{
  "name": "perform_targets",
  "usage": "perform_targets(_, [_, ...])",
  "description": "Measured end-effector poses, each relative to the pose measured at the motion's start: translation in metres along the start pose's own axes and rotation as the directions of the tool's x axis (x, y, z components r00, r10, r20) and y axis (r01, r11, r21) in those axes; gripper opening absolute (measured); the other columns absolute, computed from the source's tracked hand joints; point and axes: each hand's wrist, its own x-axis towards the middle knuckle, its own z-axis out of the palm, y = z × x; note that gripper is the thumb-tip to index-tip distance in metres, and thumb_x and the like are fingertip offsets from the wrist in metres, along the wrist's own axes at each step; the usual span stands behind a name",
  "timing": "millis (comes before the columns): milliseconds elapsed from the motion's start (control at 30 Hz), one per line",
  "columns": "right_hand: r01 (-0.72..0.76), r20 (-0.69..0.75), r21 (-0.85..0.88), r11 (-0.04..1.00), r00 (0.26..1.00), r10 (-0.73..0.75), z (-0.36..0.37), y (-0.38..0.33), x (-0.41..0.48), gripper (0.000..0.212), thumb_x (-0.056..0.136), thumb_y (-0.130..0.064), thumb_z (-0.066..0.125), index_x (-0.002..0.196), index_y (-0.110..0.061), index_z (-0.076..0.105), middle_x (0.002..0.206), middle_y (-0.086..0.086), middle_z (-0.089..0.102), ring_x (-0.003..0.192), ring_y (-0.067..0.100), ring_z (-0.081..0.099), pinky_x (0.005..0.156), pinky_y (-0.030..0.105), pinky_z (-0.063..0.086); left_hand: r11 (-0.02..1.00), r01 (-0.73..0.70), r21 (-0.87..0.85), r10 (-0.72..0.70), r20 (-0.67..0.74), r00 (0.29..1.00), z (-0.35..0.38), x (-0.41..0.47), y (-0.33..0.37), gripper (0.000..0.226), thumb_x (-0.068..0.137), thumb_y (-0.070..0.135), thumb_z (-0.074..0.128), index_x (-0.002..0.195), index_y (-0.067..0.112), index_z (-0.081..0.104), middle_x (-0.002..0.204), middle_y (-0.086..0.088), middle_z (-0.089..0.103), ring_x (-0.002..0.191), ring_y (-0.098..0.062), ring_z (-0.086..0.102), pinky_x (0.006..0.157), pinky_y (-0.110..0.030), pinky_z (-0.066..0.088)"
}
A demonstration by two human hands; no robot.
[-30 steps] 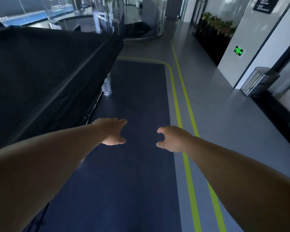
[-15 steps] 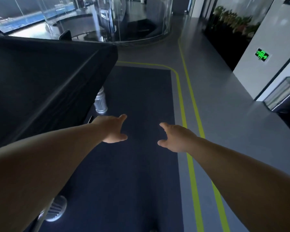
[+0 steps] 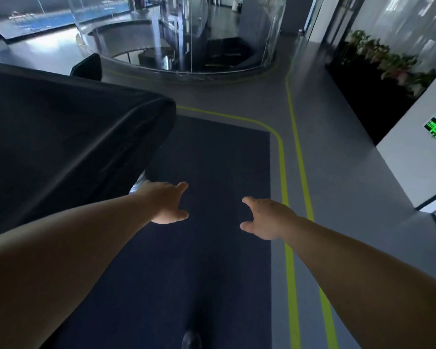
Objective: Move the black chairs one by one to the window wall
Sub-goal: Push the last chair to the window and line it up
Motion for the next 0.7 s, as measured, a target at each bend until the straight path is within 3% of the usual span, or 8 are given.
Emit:
perform_targets(133, [0.012,0.015,-0.004,1.0,1.0,-0.012,-0.069,0.022,0.123,0.076,0.099,-0.046,0.054,0.161,-0.026,0.014,0.152,0.003,0.045,0.133,0.025,0.049,0.096,0.035,0.042,0.999,-0.012,0.035,0.013,-0.019,1.0,-0.046,0.126,-0.032,0.084,0.086,0.068,0.048,0.155,0.03,0.018,0.142,0.003,0.053,0.127,-0.026,0.052,0.106,-0.046,0.038])
perform_targets(233, [0.028,0.022,-0.006,1.0,0.999,-0.028,-0.115,0.04,0.201,0.075,0.099,-0.046,0.054,0.16,-0.028,0.016,0.153,0.002,0.044,0.131,0.024,0.05,0.089,0.033,0.041,1.0,-0.003,0.026,0.004,-0.034,0.999,-0.079,0.205,-0.047,0.08,0.088,0.065,0.05,0.153,0.028,0.023,0.14,0.002,0.054,0.126,-0.024,0.052,0.104,-0.045,0.04])
perform_targets(367, [0.057,0.045,-0.037,0.998,0.997,-0.056,-0.167,0.067,0.312,0.074,0.098,-0.048,0.055,0.159,-0.029,0.018,0.151,0.001,0.046,0.13,0.024,0.051,0.092,0.035,0.044,1.0,0.017,0.021,-0.016,-0.03,0.999,-0.112,0.308,-0.07,0.076,0.088,0.062,0.05,0.152,0.028,0.026,0.139,0.004,0.054,0.128,-0.024,0.049,0.105,-0.046,0.039])
perform_targets(567, [0.183,0.113,-0.087,0.979,0.978,-0.173,-0.242,0.097,0.508,0.073,0.098,-0.047,0.054,0.159,-0.028,0.019,0.156,-0.003,0.04,0.134,0.021,0.048,0.1,0.037,0.045,0.986,0.168,-0.012,-0.168,0.012,0.986,-0.149,0.469,-0.117,0.073,0.089,0.059,0.051,0.151,0.027,0.028,0.142,0.002,0.052,0.129,-0.025,0.048,0.105,-0.045,0.038])
perform_targets(700, [0.234,0.184,-0.15,0.961,0.961,-0.205,-0.294,0.104,0.613,0.071,0.099,-0.047,0.053,0.159,-0.029,0.019,0.15,-0.004,0.046,0.129,0.021,0.051,0.099,0.038,0.047,0.953,0.289,-0.095,-0.285,0.05,0.957,-0.177,0.551,-0.158,0.074,0.088,0.059,0.051,0.151,0.029,0.028,0.143,0.002,0.052,0.131,-0.024,0.046,0.104,-0.043,0.038])
